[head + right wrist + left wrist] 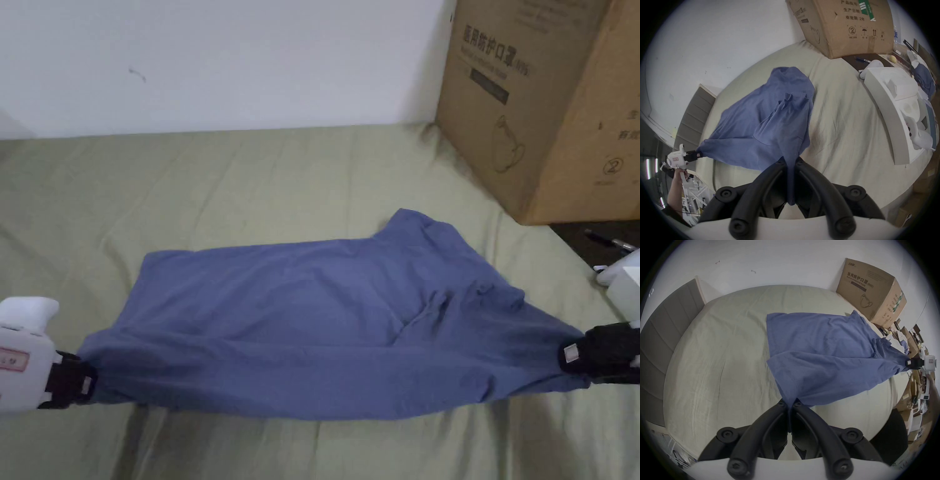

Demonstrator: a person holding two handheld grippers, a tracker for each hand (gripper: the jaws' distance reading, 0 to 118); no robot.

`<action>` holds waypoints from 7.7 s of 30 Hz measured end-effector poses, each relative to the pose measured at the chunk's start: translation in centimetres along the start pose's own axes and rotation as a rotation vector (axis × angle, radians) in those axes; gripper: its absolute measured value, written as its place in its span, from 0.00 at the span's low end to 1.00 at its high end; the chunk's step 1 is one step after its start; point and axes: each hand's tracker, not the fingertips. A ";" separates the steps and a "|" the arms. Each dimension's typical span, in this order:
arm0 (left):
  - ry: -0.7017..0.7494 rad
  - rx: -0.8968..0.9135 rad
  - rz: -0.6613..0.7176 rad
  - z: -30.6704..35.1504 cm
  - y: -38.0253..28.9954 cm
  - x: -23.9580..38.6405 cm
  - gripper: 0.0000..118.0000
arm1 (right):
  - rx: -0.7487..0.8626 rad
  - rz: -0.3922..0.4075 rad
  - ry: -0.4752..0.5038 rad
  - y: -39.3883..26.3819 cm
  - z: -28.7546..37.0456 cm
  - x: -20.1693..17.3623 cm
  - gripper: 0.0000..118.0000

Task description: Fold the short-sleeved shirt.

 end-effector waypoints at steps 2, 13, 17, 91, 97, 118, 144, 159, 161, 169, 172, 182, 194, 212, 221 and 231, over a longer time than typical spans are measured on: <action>-0.011 0.005 0.013 1.0 -0.3 -0.7 0.01 | 0.009 -0.007 0.014 -0.3 2.0 0.0 0.06; -0.104 -0.078 0.080 4.5 -10.9 2.5 0.01 | -0.120 -0.034 -0.025 -8.0 5.6 3.0 0.06; -0.082 -0.101 0.099 -0.8 -14.1 -1.1 0.02 | -0.188 -0.070 -0.040 -10.2 0.7 6.0 0.06; 0.090 0.021 -0.019 -15.5 14.9 -0.1 0.02 | 0.058 0.181 -0.068 16.7 -13.5 -4.5 0.00; 0.089 0.008 -0.039 -15.5 15.2 -0.3 0.02 | -0.133 0.173 -0.186 21.4 -21.8 -3.4 0.84; 0.094 -0.009 -0.039 -13.8 15.0 -0.5 0.02 | -0.108 0.114 -0.138 19.8 -15.5 -3.8 0.00; -0.161 0.014 0.124 -1.7 -11.3 -3.9 0.02 | -0.154 -0.106 0.036 -9.5 -0.3 4.9 0.00; -0.052 0.116 0.061 1.8 -11.7 -1.7 0.99 | 0.055 0.003 -0.111 -10.8 2.0 1.3 0.94; -0.104 0.210 0.055 4.6 -10.9 0.1 0.99 | 0.094 0.142 -0.046 -10.6 4.3 -2.0 0.95; -0.172 0.705 0.006 15.0 -12.2 9.7 0.53 | 0.616 0.468 -0.031 -15.6 11.8 -16.8 0.04; -0.002 0.766 -0.099 15.6 -13.9 12.9 0.00 | 0.778 0.459 -0.012 -18.7 13.0 -18.6 0.00; 0.032 0.860 -0.037 16.1 -18.2 14.8 0.00 | 0.893 0.373 0.037 -21.5 13.3 -19.2 0.00; -0.194 0.244 0.291 10.1 -6.9 -3.8 0.01 | 0.883 0.472 0.025 -19.6 12.6 -20.5 0.00; -1.048 -0.249 0.746 -12.5 -8.4 -10.6 1.00 | 0.666 0.534 0.074 -15.2 7.1 -24.9 0.00; -0.758 -0.167 0.540 -6.8 -8.8 -2.9 0.58 | 0.601 0.531 0.113 -15.6 4.9 -25.4 0.00; -0.378 -0.126 0.330 -7.0 -7.4 -4.2 0.04 | 0.539 0.480 0.126 -15.9 4.9 -23.9 0.00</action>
